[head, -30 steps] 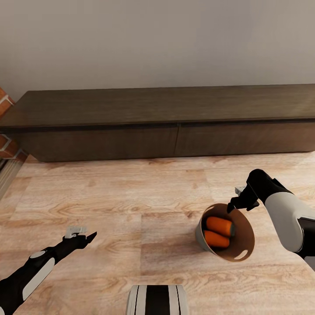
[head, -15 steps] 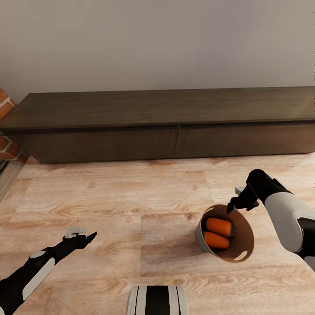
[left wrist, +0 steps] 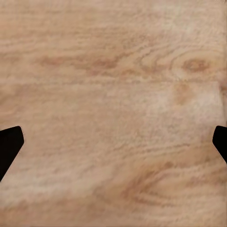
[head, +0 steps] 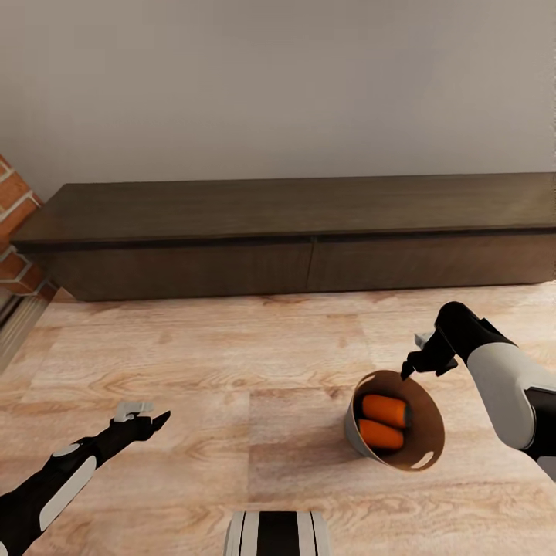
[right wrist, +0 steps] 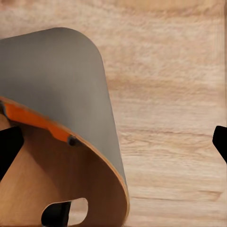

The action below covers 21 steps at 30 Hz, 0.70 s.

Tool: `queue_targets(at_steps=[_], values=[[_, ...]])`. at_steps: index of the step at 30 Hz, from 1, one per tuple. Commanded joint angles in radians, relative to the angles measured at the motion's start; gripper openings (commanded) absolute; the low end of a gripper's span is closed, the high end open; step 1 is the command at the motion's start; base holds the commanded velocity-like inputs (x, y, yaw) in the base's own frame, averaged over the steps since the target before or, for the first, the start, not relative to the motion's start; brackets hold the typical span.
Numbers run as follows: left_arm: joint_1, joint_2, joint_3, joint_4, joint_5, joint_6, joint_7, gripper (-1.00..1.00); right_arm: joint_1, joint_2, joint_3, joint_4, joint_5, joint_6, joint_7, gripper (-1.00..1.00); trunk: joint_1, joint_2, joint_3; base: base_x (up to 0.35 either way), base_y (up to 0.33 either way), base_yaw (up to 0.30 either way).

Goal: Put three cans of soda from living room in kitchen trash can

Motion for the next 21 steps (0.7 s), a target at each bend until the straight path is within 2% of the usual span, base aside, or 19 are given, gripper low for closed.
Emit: queue_targets(at_steps=[1, 9, 13, 21], values=[[0.000, 0.000, 0.000, 0.005, 0.000, 0.000, 0.000, 1.00, 0.002, 0.000, 0.000, 0.000, 0.000, 0.000, 0.000, 1.00, 0.000, 0.000, 0.004, 0.000, 0.000, 0.000], [-0.001, -0.022, 0.000, 0.045, 0.000, 0.002, -0.004, 1.00, 0.036, 0.003, 0.001, -0.004, 0.000, 0.000, 0.000, 1.00, -0.004, 0.002, 0.035, 0.000, 0.000, 0.000], [-0.001, -0.024, 0.000, 0.047, 0.000, 0.006, -0.005, 1.00, 0.057, 0.003, 0.000, -0.009, -0.001, 0.000, 0.000, 1.00, -0.006, 0.003, 0.050, 0.000, 0.000, 0.000], [-0.001, -0.026, 0.000, 0.048, 0.000, 0.011, -0.007, 1.00, 0.085, 0.004, 0.001, -0.014, -0.001, 0.000, 0.000, 1.00, -0.036, 0.059, 0.075, 0.000, 0.000, 0.000]])
